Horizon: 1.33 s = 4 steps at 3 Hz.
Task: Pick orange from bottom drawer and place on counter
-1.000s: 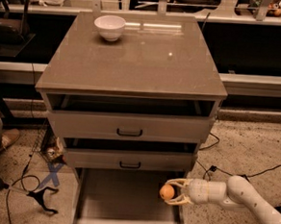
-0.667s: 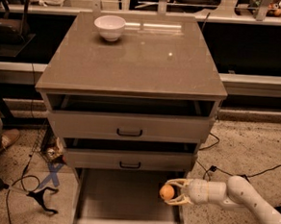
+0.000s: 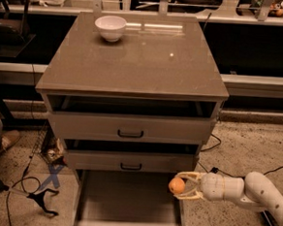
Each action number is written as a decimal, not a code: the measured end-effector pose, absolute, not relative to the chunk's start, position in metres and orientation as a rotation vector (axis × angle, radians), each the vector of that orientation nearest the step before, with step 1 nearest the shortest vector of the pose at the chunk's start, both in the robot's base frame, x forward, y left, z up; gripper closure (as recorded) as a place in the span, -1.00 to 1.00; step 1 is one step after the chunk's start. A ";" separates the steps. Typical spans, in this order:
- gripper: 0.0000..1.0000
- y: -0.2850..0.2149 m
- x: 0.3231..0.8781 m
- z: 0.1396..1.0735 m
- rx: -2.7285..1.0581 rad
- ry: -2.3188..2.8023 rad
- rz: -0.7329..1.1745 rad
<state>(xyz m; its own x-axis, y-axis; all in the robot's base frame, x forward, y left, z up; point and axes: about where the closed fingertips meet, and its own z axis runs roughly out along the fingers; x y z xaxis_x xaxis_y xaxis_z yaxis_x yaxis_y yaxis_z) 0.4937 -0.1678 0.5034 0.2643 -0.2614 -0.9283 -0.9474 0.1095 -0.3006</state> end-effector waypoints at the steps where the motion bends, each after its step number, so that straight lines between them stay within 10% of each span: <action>1: 1.00 -0.169 0.496 0.507 -1.386 1.222 0.760; 4: 1.00 -0.262 0.508 0.612 -1.355 1.381 0.656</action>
Offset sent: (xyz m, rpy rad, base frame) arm 0.0173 -0.0777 0.0972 -0.0287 0.0224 -0.0914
